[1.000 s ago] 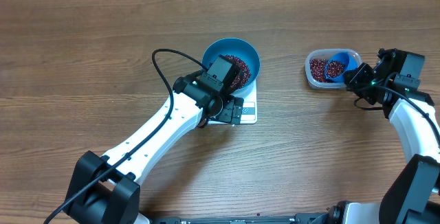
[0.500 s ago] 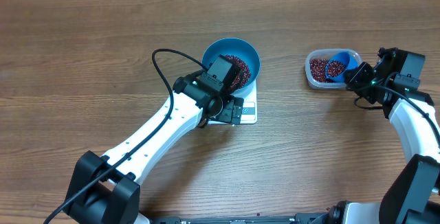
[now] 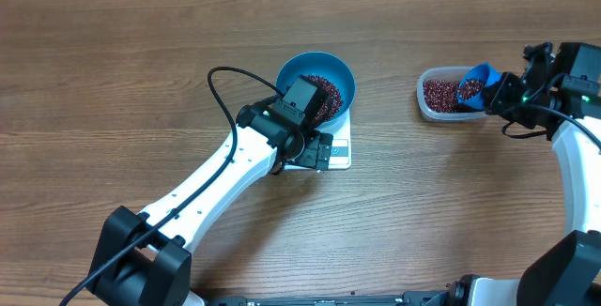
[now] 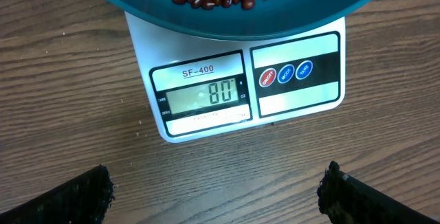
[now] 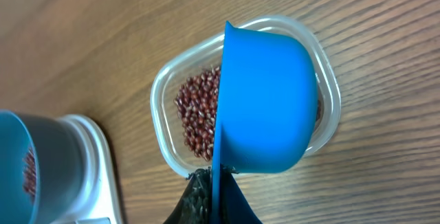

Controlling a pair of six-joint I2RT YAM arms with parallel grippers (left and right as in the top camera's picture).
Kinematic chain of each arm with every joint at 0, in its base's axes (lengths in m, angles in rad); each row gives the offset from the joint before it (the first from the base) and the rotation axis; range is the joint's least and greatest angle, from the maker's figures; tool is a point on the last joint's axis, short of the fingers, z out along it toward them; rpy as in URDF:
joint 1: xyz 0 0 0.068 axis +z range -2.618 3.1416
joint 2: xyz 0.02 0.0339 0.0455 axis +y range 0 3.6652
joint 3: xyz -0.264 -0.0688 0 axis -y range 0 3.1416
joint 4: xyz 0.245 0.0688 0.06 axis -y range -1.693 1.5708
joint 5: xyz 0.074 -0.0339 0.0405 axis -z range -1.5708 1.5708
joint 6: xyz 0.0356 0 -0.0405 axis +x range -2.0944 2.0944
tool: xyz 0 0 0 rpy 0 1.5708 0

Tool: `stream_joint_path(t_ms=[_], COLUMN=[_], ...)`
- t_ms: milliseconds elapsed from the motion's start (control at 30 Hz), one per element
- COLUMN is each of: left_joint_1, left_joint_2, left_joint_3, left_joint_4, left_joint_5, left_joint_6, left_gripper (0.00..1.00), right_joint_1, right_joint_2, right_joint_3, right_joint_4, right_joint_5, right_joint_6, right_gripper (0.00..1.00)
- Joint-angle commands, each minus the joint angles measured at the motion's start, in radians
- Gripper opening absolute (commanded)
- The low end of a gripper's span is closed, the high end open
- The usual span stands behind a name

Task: Scoop item into bowl and weigh 150g on scale
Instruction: 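Push the blue scoop through the beans in the tub with the right gripper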

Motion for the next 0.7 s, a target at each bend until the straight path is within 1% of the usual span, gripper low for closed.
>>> stream_joint_path(t_ms=[0,133,200,267,400,500,667], left_joint_1=[-0.007,-0.007,-0.006,-0.007,-0.007,-0.007,-0.007], left_joint_2=[0.006,0.006,0.006,0.006,0.006,0.006,0.006], left_joint_3=[0.01,0.01,0.01,0.01,0.01,0.01,0.01], left_joint_4=[0.002,0.002,0.002,0.002,0.002,0.002,0.002], left_joint_5=[0.001,0.001,0.001,0.001,0.001,0.001,0.001], left_joint_6=[-0.014,-0.014,-0.014,-0.014,-0.014,-0.014,-0.014], left_gripper=[1.0,1.0,0.99,1.0,1.0,1.0,0.99], right_joint_1=[0.047,0.082,0.105,0.116,0.131,0.131,0.131], right_joint_2=[-0.028,-0.027,-0.022,-0.019,-0.004,0.028,0.036], right_joint_3=[0.036,0.055,0.055,0.055,0.055,0.055,0.055], right_joint_4=[0.005,-0.003,-0.004,-0.009,-0.014,-0.042,-0.028], right_joint_5=[0.055,0.083,0.095,0.095,0.1,0.174,0.248], right_joint_6=[-0.108,-0.163,-0.254,-0.293,-0.308,-0.31,-0.418], right_gripper=[0.04,0.04,0.04,0.04,0.04,0.04,0.04])
